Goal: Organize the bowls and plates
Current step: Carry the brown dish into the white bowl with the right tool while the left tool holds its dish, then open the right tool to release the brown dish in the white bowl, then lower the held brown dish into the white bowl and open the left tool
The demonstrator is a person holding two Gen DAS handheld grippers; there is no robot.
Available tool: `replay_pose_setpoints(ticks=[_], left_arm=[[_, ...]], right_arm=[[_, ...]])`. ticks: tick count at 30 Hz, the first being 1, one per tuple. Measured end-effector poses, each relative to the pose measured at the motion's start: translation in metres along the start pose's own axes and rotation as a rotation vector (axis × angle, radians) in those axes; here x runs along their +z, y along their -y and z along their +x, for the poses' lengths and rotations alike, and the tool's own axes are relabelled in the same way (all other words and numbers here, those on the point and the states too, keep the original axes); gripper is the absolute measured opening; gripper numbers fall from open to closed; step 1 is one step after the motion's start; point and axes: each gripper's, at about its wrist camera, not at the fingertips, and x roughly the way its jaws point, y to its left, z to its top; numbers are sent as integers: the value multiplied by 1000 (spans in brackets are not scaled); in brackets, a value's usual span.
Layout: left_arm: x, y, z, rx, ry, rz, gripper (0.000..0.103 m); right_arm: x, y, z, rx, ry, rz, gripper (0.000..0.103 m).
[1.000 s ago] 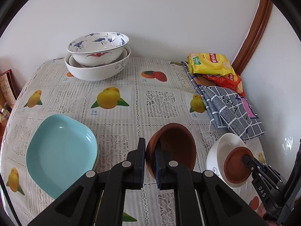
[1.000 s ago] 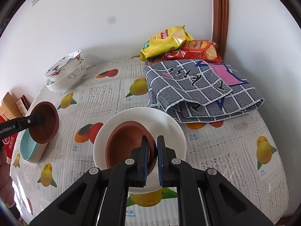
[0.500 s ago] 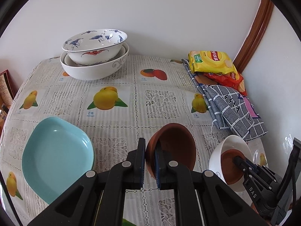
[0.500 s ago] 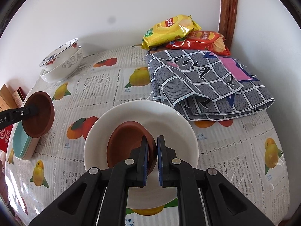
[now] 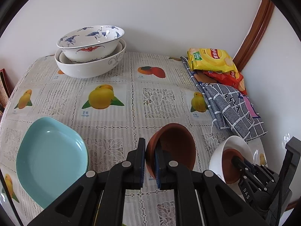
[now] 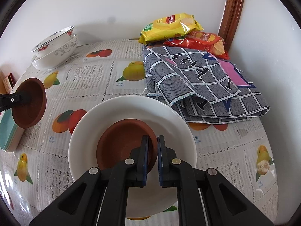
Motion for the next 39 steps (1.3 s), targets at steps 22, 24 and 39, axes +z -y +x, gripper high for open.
replay_pose_setpoints(ticks=[22, 24, 39], left_arm=[[1, 11, -2, -23, -4, 24, 9], [1, 16, -7, -28, 4, 33, 9], [-15, 92, -17, -119, 5, 147, 9]], right_arm=[[-2, 5, -13, -30, 35, 0, 30], [-2, 10, -23, -7, 54, 16, 30], [-29, 81, -78, -61, 138, 157, 40]])
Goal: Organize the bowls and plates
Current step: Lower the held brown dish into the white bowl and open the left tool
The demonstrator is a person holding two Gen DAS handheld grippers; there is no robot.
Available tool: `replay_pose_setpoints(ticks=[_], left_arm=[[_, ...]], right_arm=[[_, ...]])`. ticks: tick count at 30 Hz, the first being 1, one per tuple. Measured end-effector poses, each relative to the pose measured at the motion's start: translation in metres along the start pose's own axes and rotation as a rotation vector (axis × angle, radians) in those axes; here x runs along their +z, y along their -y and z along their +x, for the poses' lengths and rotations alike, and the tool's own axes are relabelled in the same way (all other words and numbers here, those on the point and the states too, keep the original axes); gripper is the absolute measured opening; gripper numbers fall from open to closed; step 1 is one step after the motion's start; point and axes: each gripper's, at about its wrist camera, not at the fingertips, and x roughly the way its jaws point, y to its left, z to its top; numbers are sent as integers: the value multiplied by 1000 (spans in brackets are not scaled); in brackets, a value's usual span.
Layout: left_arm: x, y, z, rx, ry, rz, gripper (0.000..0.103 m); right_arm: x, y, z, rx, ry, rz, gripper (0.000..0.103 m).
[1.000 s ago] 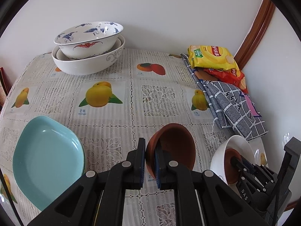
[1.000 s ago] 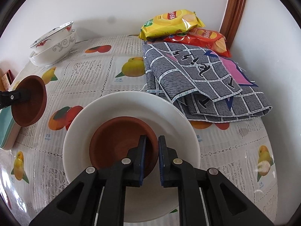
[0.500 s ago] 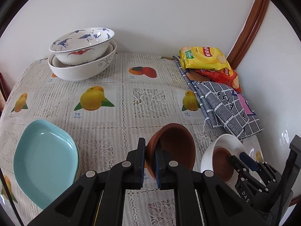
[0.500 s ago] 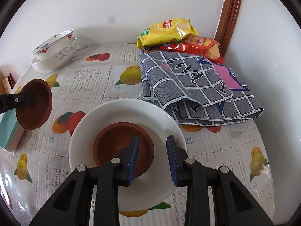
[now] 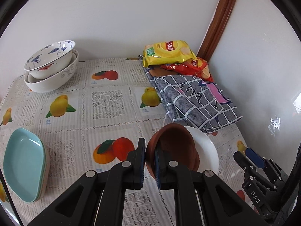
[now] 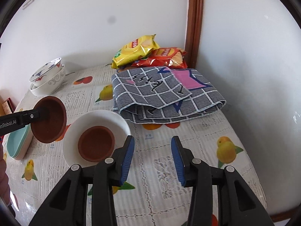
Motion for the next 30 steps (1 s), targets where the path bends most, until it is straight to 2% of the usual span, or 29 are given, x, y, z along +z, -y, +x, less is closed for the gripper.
replay_pose_setpoints(ticks=[10, 15, 30], left_arm=[[-9, 24, 29, -25, -65, 15, 9], [-10, 27, 43, -6, -88, 16, 9], [-11, 32, 65, -31, -137, 12, 10]], right_arm=[[-19, 37, 5, -38, -37, 58, 41], [-24, 42, 14, -23, -61, 87, 41], [-29, 44, 30, -3, -99, 109, 41]])
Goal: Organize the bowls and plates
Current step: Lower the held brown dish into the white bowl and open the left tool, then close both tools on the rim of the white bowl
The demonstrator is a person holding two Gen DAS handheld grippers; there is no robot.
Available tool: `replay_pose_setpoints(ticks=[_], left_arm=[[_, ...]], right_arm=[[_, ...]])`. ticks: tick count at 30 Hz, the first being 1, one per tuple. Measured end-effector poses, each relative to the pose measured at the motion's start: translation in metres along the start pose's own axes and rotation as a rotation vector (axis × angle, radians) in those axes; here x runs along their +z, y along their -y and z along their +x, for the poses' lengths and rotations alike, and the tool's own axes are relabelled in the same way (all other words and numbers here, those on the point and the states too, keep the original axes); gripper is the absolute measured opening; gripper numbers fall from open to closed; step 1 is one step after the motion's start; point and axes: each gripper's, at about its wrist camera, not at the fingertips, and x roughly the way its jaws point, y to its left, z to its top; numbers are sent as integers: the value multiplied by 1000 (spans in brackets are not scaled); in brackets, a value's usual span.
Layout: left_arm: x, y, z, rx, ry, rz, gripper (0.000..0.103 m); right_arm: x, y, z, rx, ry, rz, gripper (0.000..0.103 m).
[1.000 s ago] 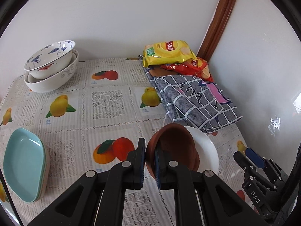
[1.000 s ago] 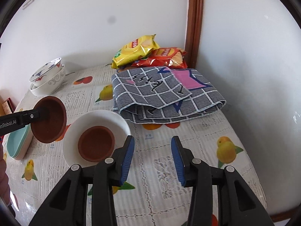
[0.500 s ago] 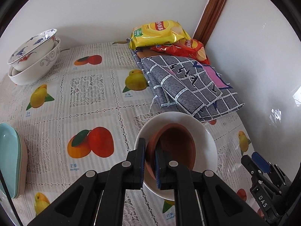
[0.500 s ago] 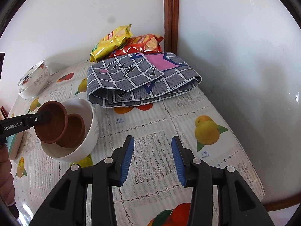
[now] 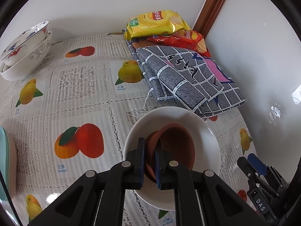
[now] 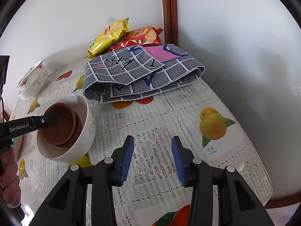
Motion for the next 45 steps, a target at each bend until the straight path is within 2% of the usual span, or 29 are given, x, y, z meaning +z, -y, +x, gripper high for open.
replay_pose_setpoints(ticks=[9, 15, 18, 22, 26, 29, 34, 40, 45], left_arm=[[1, 2, 2, -13, -7, 2, 10], [0, 1, 1, -21, -44, 18, 13], [-3, 5, -4, -27, -48, 42, 18], [-6, 9, -19, -11, -15, 66, 32], [-5, 7, -38, 2, 33, 72, 35], [-4, -1, -45, 30, 55, 65, 43], [-5, -18, -42, 52, 29, 12, 43], [-6, -25, -31, 42, -6, -23, 43], [-4, -23, -19, 52, -37, -17, 43]], right_arm=[[-2, -5, 1, 5, -12, -6, 41], [-3, -12, -2, 14, -8, -19, 42], [-2, -16, -3, 18, -10, -29, 43], [-3, -23, -11, 30, 7, -43, 43], [0, -29, -19, 44, 33, -56, 46], [4, -33, -23, 75, 43, -56, 46], [11, -42, -21, 130, 41, -59, 46], [20, -54, -8, 144, 1, -66, 46], [24, -62, 6, 143, -29, -88, 42]])
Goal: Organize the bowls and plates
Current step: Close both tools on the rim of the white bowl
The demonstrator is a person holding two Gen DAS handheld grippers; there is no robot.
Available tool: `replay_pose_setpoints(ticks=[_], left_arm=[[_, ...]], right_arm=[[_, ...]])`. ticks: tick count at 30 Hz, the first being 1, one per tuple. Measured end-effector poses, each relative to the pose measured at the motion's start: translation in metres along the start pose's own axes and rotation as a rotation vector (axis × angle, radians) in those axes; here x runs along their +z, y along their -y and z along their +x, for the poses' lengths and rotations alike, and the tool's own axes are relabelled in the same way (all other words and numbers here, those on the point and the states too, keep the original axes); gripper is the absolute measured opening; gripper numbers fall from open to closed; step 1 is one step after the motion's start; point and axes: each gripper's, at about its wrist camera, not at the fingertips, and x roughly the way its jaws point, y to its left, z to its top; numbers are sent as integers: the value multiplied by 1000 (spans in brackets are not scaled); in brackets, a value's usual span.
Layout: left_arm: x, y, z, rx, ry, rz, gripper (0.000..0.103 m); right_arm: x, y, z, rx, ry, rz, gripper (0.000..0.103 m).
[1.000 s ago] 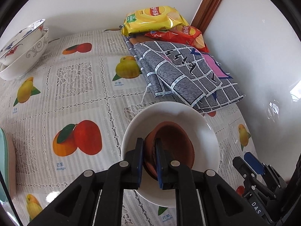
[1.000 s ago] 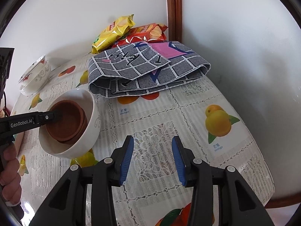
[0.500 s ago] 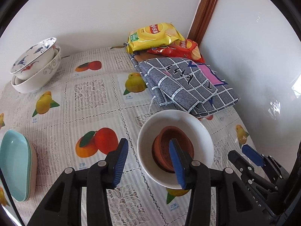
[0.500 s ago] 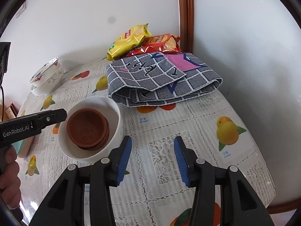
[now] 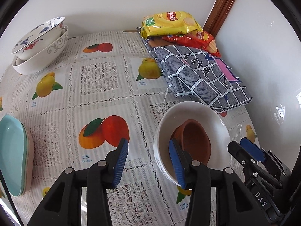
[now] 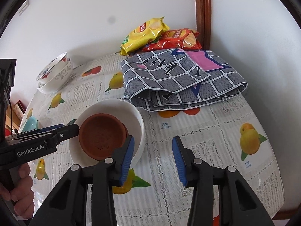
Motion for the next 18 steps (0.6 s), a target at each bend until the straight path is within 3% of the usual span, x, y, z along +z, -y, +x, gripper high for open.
replay_pose_setpoints(ticks=[5, 18], left_arm=[[3, 3, 11, 16, -24, 17, 43], [6, -2, 34, 27, -58, 29, 43]], right_arm=[[2, -4, 19, -3, -49, -10, 35], [10, -10, 48, -58, -130, -31, 35]])
